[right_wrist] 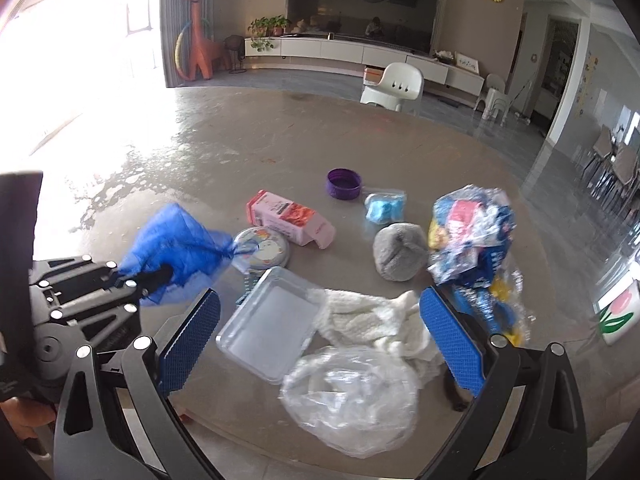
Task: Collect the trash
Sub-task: 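Grasp the blue mesh bag with the left tool while the right tool approaches the clear box, then grasp the clear plastic box with the right tool and lift it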
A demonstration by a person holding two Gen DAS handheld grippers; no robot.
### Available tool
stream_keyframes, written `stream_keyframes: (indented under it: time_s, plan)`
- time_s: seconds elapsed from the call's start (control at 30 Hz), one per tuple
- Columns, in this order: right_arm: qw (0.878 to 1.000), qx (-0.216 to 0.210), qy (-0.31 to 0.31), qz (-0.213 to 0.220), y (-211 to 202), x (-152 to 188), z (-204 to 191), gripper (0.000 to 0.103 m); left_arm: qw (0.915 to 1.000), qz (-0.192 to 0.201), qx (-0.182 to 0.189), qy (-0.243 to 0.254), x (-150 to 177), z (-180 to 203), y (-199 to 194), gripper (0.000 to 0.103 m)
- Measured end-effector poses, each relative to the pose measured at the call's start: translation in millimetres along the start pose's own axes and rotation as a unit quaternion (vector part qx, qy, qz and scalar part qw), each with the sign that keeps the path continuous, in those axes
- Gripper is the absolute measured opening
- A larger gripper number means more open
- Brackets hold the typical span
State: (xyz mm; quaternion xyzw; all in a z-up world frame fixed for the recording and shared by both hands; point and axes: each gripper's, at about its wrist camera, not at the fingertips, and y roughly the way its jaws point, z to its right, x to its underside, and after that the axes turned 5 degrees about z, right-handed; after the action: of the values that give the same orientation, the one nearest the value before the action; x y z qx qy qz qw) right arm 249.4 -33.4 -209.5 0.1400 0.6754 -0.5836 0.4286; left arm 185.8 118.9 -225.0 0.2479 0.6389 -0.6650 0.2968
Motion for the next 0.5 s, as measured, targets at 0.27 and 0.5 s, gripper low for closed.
stream_keyframes:
  time_s: [0.27, 0.5]
  plan:
    - [1.0, -0.011, -0.012, -0.02, 38.9, 15.0, -38.7, 0.1, 0.9997, 0.016, -0.016, -0.003, 1.8, -22.5, -24.6, 0.007]
    - [0.999, 0.007, -0.009, -0.046, 55.5, 26.1, -40.9, 0.093, 0.9994, 0.03, -0.011, -0.008, -0.9, -31.5, -32.8, 0.006]
